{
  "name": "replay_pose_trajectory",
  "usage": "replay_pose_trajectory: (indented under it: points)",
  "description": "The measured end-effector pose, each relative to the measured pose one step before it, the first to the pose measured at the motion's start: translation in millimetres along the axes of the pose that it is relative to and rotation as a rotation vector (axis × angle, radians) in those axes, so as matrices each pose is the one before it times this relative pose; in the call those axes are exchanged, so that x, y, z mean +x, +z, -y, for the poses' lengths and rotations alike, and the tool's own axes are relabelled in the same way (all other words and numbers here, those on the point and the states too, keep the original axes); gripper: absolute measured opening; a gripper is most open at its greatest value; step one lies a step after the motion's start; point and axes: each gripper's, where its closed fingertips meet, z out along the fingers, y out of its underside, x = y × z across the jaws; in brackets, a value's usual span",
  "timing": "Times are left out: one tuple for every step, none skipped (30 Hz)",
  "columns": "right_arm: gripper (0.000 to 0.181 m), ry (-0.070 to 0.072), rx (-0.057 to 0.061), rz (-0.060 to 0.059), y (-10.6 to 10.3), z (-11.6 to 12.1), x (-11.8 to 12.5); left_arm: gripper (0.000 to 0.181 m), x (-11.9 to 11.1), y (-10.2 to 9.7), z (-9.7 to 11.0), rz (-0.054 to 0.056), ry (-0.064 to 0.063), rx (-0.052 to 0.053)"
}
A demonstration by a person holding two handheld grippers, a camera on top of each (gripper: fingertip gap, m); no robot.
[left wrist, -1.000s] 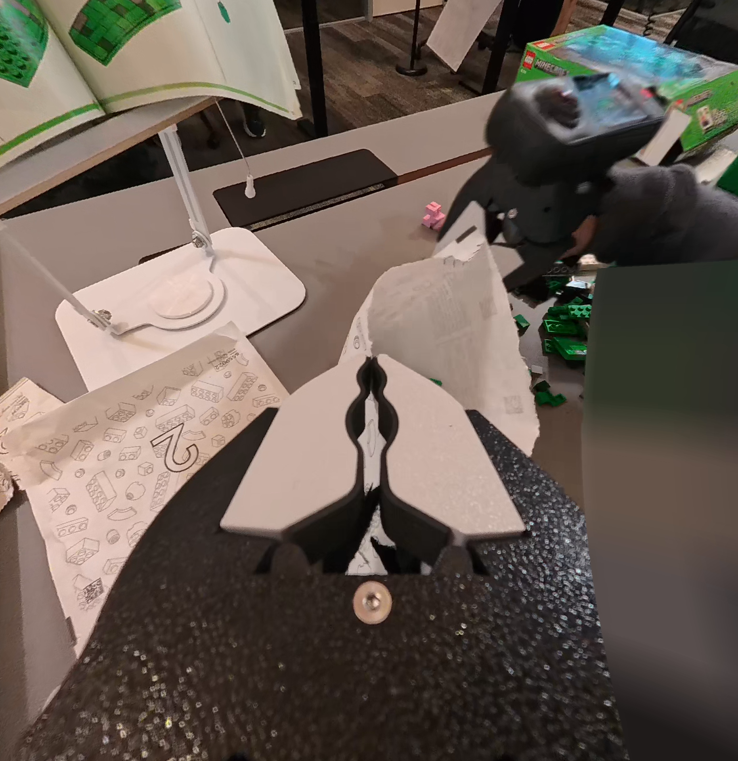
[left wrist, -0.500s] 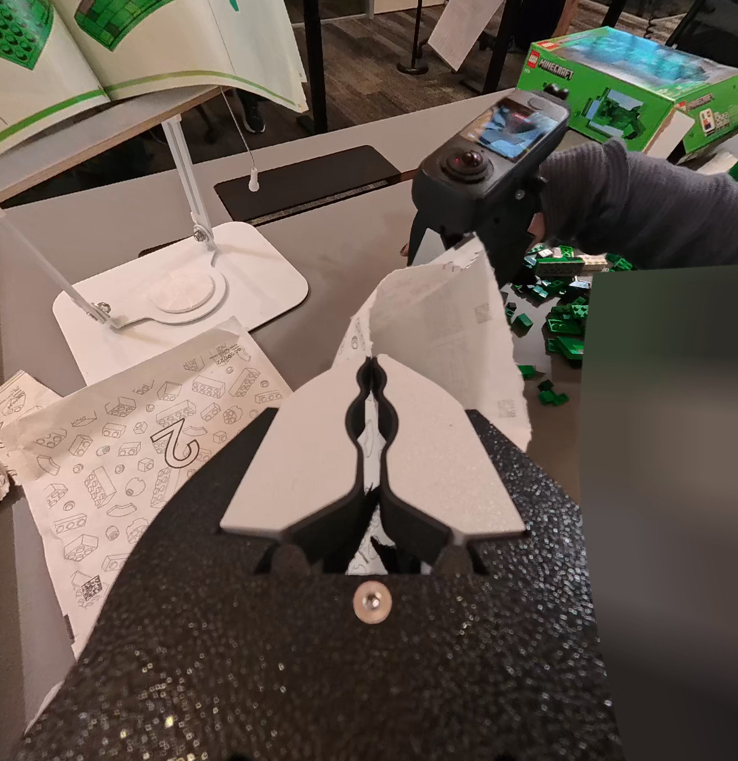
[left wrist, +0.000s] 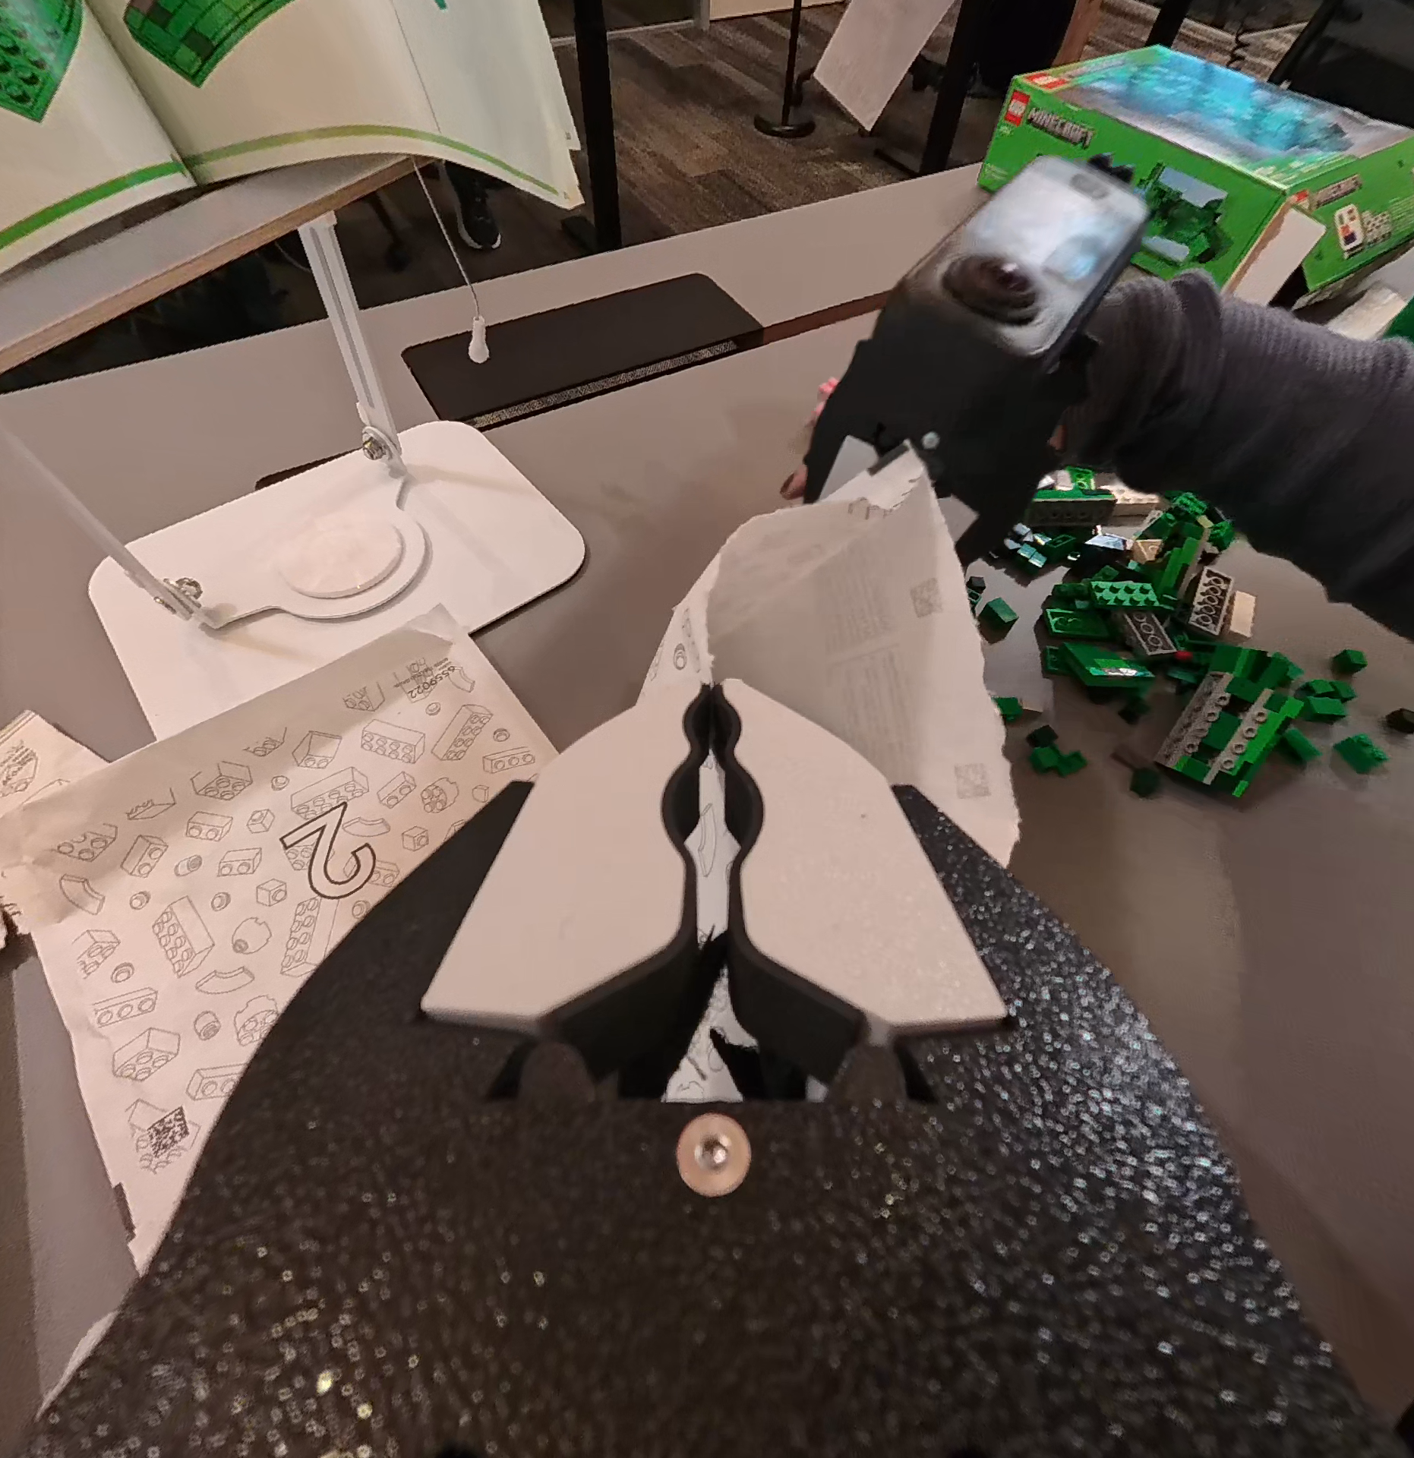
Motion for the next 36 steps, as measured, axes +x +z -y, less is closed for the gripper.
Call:
replay_pose_trajectory:
  points:
    - [0.0,-0.0037,0.0223,-0.0125,-3.66,3.39,-2.45,0.0,0.03,-0.18,0.09,-0.0004,-0.0002,0.0008]
    - [0.0,-0.0004,0.0125,-0.0133,-2.77,1.97,-1.51,0.0,0.23,-0.28,0.33,-0.0011,-0.0005,0.0015]
    - [0.002,0.0048,0.0046,-0.0137,-1.33,0.7,-0.46,0.0,0.23,-0.17,0.09,-0.0009,0.0,0.0007]
    - [0.004,0.0139,-0.0015,-0.0118,0.03,-0.17,0.62,0.0,0.27,0.07,0.17,-0.0008,0.0005,0.0003]
    - [0.006,0.0207,-0.0077,-0.0091,1.38,-0.96,1.32,0.0,0.51,0.18,0.01,-0.0017,0.0005,-0.0008]
    - [0.008,0.0209,-0.0061,-0.012,1.86,-0.77,2.42,0.0,0.7,0.3,-0.17,-0.0017,0.0013,-0.0021]
    - [0.01,0.0203,0.0009,-0.008,2.31,0.16,2.24,0.0,0.69,0.28,-0.25,-0.0014,0.0027,-0.0028]
    - [0.01,0.0226,0.0104,-0.0043,2.79,1.58,1.93,0.0,0.59,0.21,-0.14,0.0001,0.0027,-0.0023]
    - [0.011,0.0228,0.0159,0.0063,3.5,2.63,0.28,0.0,0.48,0.1,0.06,-0.0009,0.0024,-0.001]
    - [0.012,0.0206,0.009,0.0124,3.9,1.59,-0.64,0.0,0.43,0.02,0.28,-0.0008,0.0014,0.0007]
    - [0.012,0.0161,-0.0078,0.013,3.84,-0.83,-0.97,0.0,0.04,-0.08,0.19,-0.0001,0.0001,0.0013]
    - [0.013,0.0114,-0.0198,0.0115,2.93,-2.85,-0.86,0.0,0.05,0.19,-0.12,-0.0012,-0.001,0.0]
    - [0.012,0.0082,-0.0129,0.0085,1.5,-2.19,-0.7,0.0,0.11,0.22,-0.31,-0.002,-0.0015,-0.001]
    - [0.013,0.0137,0.004,0.0044,-0.82,-0.15,-0.02,0.0,0.03,0.27,-0.67,-0.001,0.0002,-0.004]
    - [0.014,0.0148,-0.0064,0.0028,-1.66,-2.1,0.27,0.0,-0.03,0.12,-0.38,-0.0003,0.0013,-0.0024]
    - [0.016,0.0115,-0.0071,0.0049,-1.69,-2.73,-0.3,0.0,0.1,0.09,-0.11,-0.0004,0.0001,-0.0005]
    - [0.018,0.0078,-0.0073,0.0068,-1.23,-3.08,-0.89,0.0,0.26,0.02,0.45,-0.0012,-0.0003,0.0024]
    - [0.019,0.0016,-0.0094,0.0044,-0.8,-3.52,-0.67,0.0,0.12,0.04,0.78,-0.0014,-0.0008,0.0045]
    - [0.019,-0.001,-0.0036,0.0029,-0.78,-2.66,-0.76,0.0,0.27,0.02,0.48,-0.0018,-0.0012,0.0026]
    - [0.02,-0.0001,-0.0006,0.0056,-0.59,-1.89,-1.04,0.0,0.31,0.3,0.02,-0.0017,-0.0001,-0.0002]
    - [0.019,-0.0013,0.0062,0.0008,-0.27,-0.42,-0.59,0.0,0.48,0.42,-0.13,-0.0024,0.0004,-0.0013]
    - [0.018,-0.0046,0.0068,0.001,-0.09,0.0,-0.65,0.0,0.36,0.41,-0.42,-0.0012,0.0007,-0.0031]
    - [0.017,-0.0067,0.0059,-0.0012,0.07,0.16,-0.58,0.0,0.49,0.38,-0.27,-0.001,0.0015,-0.0025]
    - [0.013,-0.0082,0.0065,-0.0092,0.39,0.64,0.29,0.0,0.46,0.34,-0.11,-0.0002,0.0019,-0.0017]
    - [0.008,-0.0062,0.0049,-0.0032,0.34,0.82,-0.77,0.0,0.28,0.2,0.04,-0.0006,0.0015,-0.0006]
    - [0.008,-0.0077,-0.0032,-0.0124,0.03,0.16,0.15,0.0,0.42,0.22,-0.01,-0.0014,0.0001,0.0]
    - [0.008,-0.0192,-0.0047,-0.0232,-0.23,-0.17,0.99,0.0,0.08,0.26,0.04,-0.0002,-0.0002,0.0002]
    - [0.007,-0.0288,-0.0096,-0.0298,-0.7,-1.03,1.04,0.0,-0.05,0.06,0.06,-0.0001,-0.0002,0.0002]
    - [0.007,-0.0237,-0.011,-0.0281,-2.21,-1.17,0.49,0.0,-0.02,-0.11,0.0,-0.0005,-0.0005,0.0005]
    - [0.007,-0.0084,-0.0025,-0.0208,-4.87,0.51,-0.66,0.0,-0.24,-0.19,0.05,0.0002,-0.0001,0.0015]
    - [0.007,0.0006,0.0153,-0.0235,-8.43,3.73,-0.68,0.0,-0.5,-0.28,0.22,0.0005,-0.0018,0.0025]
    - [0.007,0.0035,0.0329,-0.0277,-11.72,6.88,-0.93,0.0,-0.63,-0.19,0.15,-0.0004,-0.0043,0.0035]
    - [0.007,0.0065,0.0382,-0.0245,-13.83,8.66,-1.93,0.0,-0.79,-0.11,0.23,-0.0009,-0.0052,0.0036]
    - [0.007,0.0013,0.0418,-0.0272,-15.01,10.13,-2.38,0.0,-0.69,0.34,0.1,-0.0011,-0.0045,0.0033]
    - [0.007,-0.0061,0.044,-0.0236,-14.99,11.42,-3.59,0.0,-0.42,0.62,-0.09,-0.0025,-0.0046,0.0022]
    - [0.007,-0.0119,0.0431,-0.0195,-13.85,12.64,-4.42,0.0,0.09,0.91,-0.45,-0.0034,-0.0045,-0.0006]
